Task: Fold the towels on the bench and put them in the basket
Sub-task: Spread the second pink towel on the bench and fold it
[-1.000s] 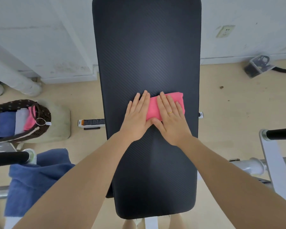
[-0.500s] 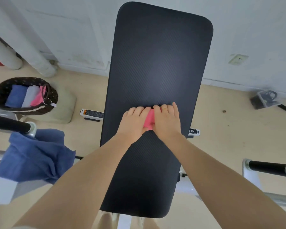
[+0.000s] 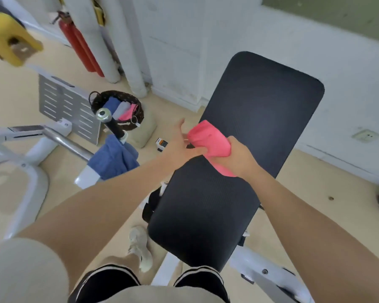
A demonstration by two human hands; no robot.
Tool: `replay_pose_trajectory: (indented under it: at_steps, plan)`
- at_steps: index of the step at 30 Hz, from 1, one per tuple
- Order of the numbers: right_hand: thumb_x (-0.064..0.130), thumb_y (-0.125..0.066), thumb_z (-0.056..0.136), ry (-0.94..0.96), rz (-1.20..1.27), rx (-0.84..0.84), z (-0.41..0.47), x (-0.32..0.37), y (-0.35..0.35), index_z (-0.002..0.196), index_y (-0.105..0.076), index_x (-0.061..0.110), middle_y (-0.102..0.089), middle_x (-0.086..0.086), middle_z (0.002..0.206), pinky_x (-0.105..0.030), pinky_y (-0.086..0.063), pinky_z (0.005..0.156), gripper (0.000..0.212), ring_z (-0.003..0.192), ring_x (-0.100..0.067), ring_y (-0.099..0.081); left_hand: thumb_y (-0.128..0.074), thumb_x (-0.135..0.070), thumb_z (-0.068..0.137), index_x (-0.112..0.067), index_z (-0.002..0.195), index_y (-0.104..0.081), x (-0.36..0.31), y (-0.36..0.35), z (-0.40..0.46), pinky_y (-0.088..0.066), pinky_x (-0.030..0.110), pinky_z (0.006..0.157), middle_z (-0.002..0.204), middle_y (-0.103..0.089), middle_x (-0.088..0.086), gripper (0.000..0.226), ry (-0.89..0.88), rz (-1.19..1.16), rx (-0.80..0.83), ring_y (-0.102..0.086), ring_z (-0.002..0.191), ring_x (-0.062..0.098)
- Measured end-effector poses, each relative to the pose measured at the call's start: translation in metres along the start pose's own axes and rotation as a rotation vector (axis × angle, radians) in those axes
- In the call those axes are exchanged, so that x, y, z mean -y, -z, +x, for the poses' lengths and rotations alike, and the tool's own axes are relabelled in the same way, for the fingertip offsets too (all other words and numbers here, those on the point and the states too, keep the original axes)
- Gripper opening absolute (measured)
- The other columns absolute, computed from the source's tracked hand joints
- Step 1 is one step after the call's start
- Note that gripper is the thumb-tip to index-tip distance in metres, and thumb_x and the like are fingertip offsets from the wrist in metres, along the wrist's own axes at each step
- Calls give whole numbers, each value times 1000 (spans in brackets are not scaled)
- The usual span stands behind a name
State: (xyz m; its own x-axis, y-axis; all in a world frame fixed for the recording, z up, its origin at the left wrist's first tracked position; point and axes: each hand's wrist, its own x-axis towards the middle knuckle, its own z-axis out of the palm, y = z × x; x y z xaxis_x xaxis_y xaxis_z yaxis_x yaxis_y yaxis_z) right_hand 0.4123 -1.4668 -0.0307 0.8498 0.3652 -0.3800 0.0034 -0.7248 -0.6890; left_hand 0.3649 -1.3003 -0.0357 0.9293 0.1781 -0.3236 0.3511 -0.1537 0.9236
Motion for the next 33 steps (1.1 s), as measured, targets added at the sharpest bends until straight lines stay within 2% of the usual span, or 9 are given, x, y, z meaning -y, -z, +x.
replay_pose_trajectory:
  at_steps: [3, 6, 9, 14, 17, 21, 24, 29, 33]
  plan:
    - [34, -76, 73, 106, 100, 53, 0, 52, -4, 106, -48, 12, -58, 3, 94, -26, -44, 61, 48, 85, -18, -56, -62, -14, 88, -17, 127, -41, -18, 38, -18, -44, 1, 69, 99, -59, -9, 44, 17, -172, 5, -56, 93, 5]
    - [31, -79, 70, 206, 225, 117, 0, 104, -19, 118, -50, 20, -64, 2, 107, -31, -52, 73, 57, 96, -18, -62, -68, -24, 82, -14, 125, -49, -28, 82, -28, -48, 25, 92, 117, -61, 0, 48, -19, -427, -14, -58, 111, 17]
    - [34, -79, 66, 262, 224, 138, 5, 155, -35, 117, -51, 21, -65, 1, 107, -38, -54, 80, 61, 95, -19, -63, -60, -16, 88, -13, 128, -46, -36, 130, -32, -54, 28, 82, 119, -61, 6, 42, -66, -537, 1, -62, 105, 20]
    - [38, -62, 86, 316, 299, 144, 23, 243, -85, 117, -41, 22, -59, 6, 104, -34, -54, 80, 40, 95, -17, -61, -54, -15, 92, -9, 123, -50, -39, 233, -33, -54, 25, 72, 106, -62, 4, 32, -113, -545, -62, -61, 93, 20]
    - [37, -47, 95, 290, 450, 169, 37, 306, -134, 121, -43, 19, -59, 0, 111, -28, -53, 79, 32, 95, -17, -61, -56, -17, 91, -19, 111, -55, -35, 311, -36, -54, 32, 81, 108, -64, 1, 20, -85, -531, -72, -62, 98, 19]
    - [30, -48, 95, 286, 548, 254, 63, 394, -198, 120, -49, 17, -64, 1, 105, -23, -54, 71, 29, 92, -16, -63, -58, -17, 89, -21, 109, -57, -32, 425, -40, -55, 31, 79, 108, -65, 1, 21, -83, -471, -113, -63, 99, 19]
    - [33, -52, 93, 311, 556, 252, 85, 447, -237, 115, -54, 20, -66, -1, 107, -32, -54, 80, 25, 96, -20, -64, -56, -20, 91, -15, 121, -53, -28, 491, -38, -54, 31, 82, 115, -64, 4, 31, -75, -447, -130, -62, 104, 20]
    - [36, -49, 94, 318, 562, 205, 127, 493, -271, 106, -57, 22, -67, 5, 95, -22, -52, 67, 20, 83, -11, -64, -55, -14, 91, -13, 129, -48, -25, 554, -11, -54, 30, 80, 118, -62, 6, 39, -49, -477, -119, -62, 102, 21]
    - [32, -49, 95, 214, 685, 175, 170, 490, -289, 98, -59, 24, -69, 5, 93, -24, -54, 69, 13, 81, -11, -67, -54, -15, 92, -12, 125, -50, -15, 574, 33, -53, 28, 83, 118, -62, 5, 34, -8, -404, -52, -61, 105, 20]
